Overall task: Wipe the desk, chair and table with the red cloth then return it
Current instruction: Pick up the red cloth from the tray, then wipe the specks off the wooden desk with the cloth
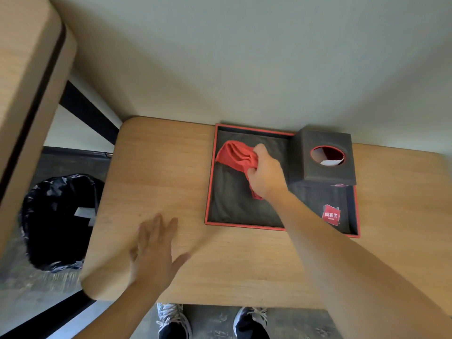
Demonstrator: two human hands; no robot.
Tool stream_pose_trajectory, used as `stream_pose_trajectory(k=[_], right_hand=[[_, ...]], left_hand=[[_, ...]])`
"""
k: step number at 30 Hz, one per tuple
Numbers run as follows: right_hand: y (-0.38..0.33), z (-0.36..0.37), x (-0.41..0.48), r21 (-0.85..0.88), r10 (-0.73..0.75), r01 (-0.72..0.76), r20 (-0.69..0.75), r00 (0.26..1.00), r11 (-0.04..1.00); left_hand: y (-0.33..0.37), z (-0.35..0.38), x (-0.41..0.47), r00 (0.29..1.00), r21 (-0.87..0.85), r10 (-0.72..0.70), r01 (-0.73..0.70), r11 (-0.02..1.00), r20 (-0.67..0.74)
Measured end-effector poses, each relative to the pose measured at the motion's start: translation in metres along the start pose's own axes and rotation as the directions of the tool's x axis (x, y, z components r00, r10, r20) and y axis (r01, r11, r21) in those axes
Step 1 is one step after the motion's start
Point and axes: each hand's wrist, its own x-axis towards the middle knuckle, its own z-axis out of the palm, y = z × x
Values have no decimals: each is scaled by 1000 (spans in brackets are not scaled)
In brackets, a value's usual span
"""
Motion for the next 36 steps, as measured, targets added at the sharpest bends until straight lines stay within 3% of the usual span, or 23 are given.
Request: stream_pose_trajectory(k=[4,8,11,13,15,17,20,22,24,27,31,33,36], right_hand=[[-10,-30,-23,336,164,-139,-46,985,932],[-37,-59,-56,737,167,-187,101,981,650],[-59,-90,-84,845,59,-220,219,974,488],[-68,-113,-104,884,-23,-250,282,959,395],[-72,-139,-123,905,-85,-308,346,934,294],[-79,-164,-143,905,-140,-367,400,906,213],[-96,-192,-172,884,-186,-425,458,869,193],[-114,-211,-186,887,-208,-388,441,873,249],[-135,-228,-197,901,-275,-342,411,869,265],[-175,-251,-210,916,-381,-374,402,833,148],[-226,-265,-227,856,-491,-517,460,740,24],[-252,-269,-238,843,-509,-533,490,708,71],[-291,-270,-258,871,-581,-423,485,654,250]], left_hand=[[13,-29,-2,990,-346,24,-70,936,-135],[49,-78,-15,965,-633,90,-231,738,-248],[78,-127,-36,976,-852,83,-217,477,-202],[93,-159,-53,994,-977,60,-105,186,-95],[98,-188,-71,996,-996,89,22,-83,14],[98,-214,-96,981,-974,173,119,-191,86],[103,-240,-141,962,-986,267,98,-137,58],[107,-256,-170,959,-991,264,-71,-115,-100],[105,-277,-199,936,-957,199,-290,-30,-290],[97,-313,-246,872,-860,63,-490,144,-486],[79,-351,-311,761,-740,-64,-603,296,-646],[62,-361,-341,701,-677,-94,-633,375,-707],[29,-368,-379,625,-591,-124,-629,505,-771]])
